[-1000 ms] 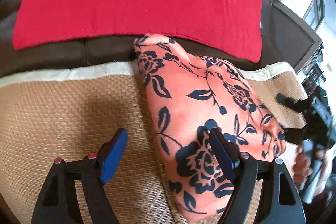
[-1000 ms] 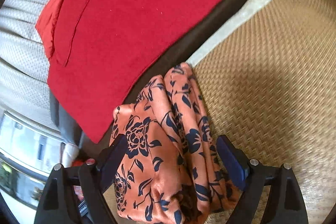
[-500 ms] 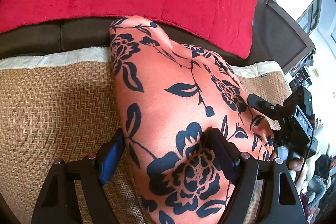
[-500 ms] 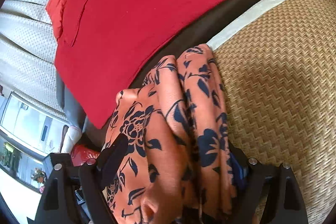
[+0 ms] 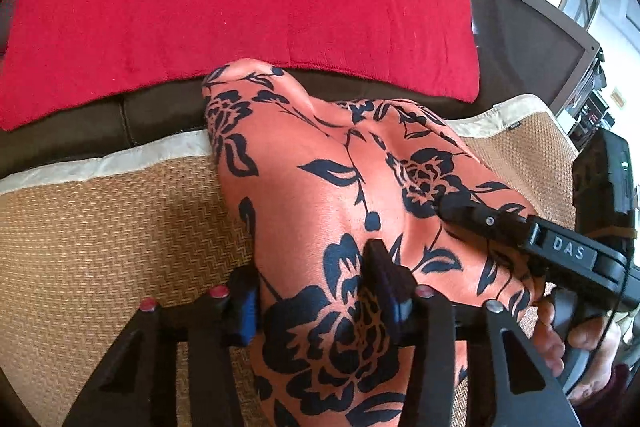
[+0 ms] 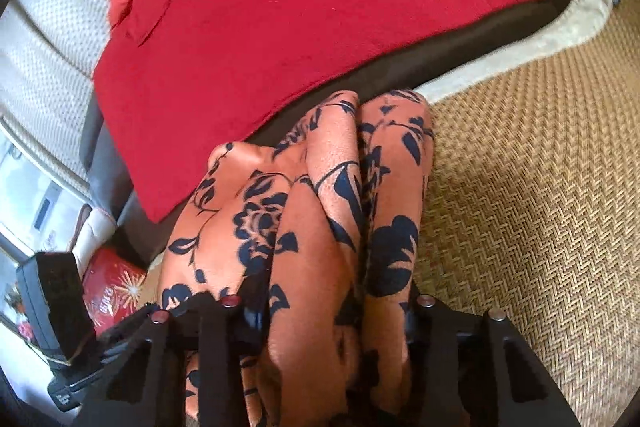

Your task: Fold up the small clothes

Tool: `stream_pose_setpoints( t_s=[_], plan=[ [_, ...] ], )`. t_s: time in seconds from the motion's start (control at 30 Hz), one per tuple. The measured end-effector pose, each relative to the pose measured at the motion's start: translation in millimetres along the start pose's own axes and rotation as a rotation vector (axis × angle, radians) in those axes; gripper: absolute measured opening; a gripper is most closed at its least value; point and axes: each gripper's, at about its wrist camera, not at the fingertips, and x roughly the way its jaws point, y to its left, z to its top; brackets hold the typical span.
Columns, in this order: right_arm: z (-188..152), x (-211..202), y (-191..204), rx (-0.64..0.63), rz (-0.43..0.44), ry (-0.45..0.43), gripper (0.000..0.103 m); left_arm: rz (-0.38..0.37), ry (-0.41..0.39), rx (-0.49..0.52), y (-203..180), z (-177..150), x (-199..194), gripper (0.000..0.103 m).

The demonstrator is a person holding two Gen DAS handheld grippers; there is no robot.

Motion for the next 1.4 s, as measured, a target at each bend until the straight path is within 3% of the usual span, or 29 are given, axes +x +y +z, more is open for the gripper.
stream_pose_setpoints(
  t_s=[0.17, 0.5, 0.83, 1.1, 1.4],
  plan=[
    [-14, -4, 37, -0.070, -0.003, -0.008, 0.043, 0.028, -0.014, 0.038, -8, -4, -24, 0.040],
    [-65, -34, 104, -0.160, 0.051, -0.057, 0.041, 0.089, -0.070, 0.096, -15, -33, -100, 0.039],
    [-114, -81, 126, -0.147, 0.144, -0.147, 0.041, 0.178, -0.171, 0.149, -29, -64, -163, 0.038],
    [-136, -81, 138, -0.177, 0.173, -0.106, 0.041, 0.265, -0.179, 0.105, -17, -85, -173, 0.038],
    [-137, -70, 142, -0.185, 0.181, -0.091, 0.041, 0.306, -0.186, 0.099, -19, -88, -174, 0.038]
  ],
)
